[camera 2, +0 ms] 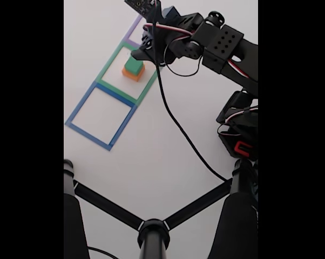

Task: Tower of hanoi

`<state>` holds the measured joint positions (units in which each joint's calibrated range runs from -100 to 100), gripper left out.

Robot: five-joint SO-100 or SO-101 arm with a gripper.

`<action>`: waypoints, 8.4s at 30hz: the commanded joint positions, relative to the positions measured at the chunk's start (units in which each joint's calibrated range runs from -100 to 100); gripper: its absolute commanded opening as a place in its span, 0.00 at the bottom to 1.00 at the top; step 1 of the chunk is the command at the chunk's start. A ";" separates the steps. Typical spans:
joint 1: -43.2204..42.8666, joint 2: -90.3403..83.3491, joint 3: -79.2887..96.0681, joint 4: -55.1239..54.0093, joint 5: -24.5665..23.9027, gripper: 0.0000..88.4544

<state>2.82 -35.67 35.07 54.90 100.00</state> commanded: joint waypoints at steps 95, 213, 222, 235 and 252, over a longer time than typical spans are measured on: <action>15.67 47.29 33.94 -109.81 0.00 0.17; -3.85 16.12 46.93 -90.47 0.00 0.08; -4.46 19.32 47.30 -93.54 0.00 0.08; -3.85 22.69 47.30 -95.65 0.00 0.10; -3.32 20.36 48.30 -97.19 0.00 0.29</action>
<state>-1.19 -11.95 83.38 -41.17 99.61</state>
